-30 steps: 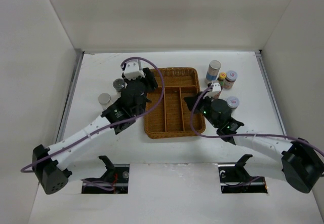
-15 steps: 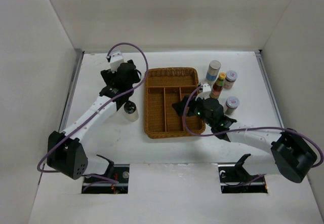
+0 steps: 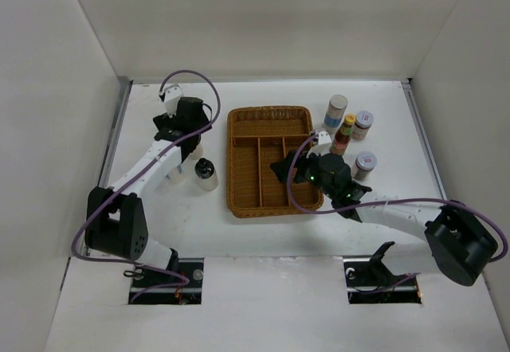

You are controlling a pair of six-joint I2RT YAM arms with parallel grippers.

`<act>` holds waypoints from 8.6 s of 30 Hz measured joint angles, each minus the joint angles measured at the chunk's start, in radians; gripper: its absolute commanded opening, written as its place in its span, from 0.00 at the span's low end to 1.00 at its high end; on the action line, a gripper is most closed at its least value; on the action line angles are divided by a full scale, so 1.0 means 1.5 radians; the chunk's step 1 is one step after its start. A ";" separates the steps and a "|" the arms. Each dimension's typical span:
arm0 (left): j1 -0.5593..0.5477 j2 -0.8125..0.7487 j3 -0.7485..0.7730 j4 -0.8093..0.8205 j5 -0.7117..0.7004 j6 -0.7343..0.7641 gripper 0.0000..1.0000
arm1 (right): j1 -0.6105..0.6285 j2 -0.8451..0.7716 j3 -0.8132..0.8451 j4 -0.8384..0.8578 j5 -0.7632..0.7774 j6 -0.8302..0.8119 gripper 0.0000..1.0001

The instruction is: Organize the condiment bottles

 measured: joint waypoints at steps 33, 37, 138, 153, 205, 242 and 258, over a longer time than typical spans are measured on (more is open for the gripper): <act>-0.062 0.016 0.085 0.177 -0.005 0.053 0.35 | 0.000 -0.001 0.000 -0.001 0.001 -0.003 0.41; -0.111 0.077 0.171 0.219 0.012 0.054 0.35 | 0.002 -0.001 0.002 -0.006 0.000 -0.006 0.34; -0.234 -0.087 -0.020 0.094 0.026 0.076 0.27 | -0.009 0.007 0.012 -0.018 0.002 -0.007 0.87; -0.239 0.118 -0.010 0.159 0.060 0.080 0.52 | -0.010 -0.003 0.012 -0.018 0.011 -0.007 0.88; 0.033 -0.225 -0.209 -0.029 -0.048 0.032 0.32 | -0.011 0.003 0.012 -0.022 0.011 -0.005 0.95; -0.378 -0.201 -0.223 0.093 -0.029 0.058 0.31 | -0.060 -0.066 -0.020 -0.023 0.067 0.013 0.94; -0.376 -0.344 -0.358 0.237 -0.061 0.071 1.00 | -0.102 -0.120 0.067 -0.134 0.100 -0.005 0.60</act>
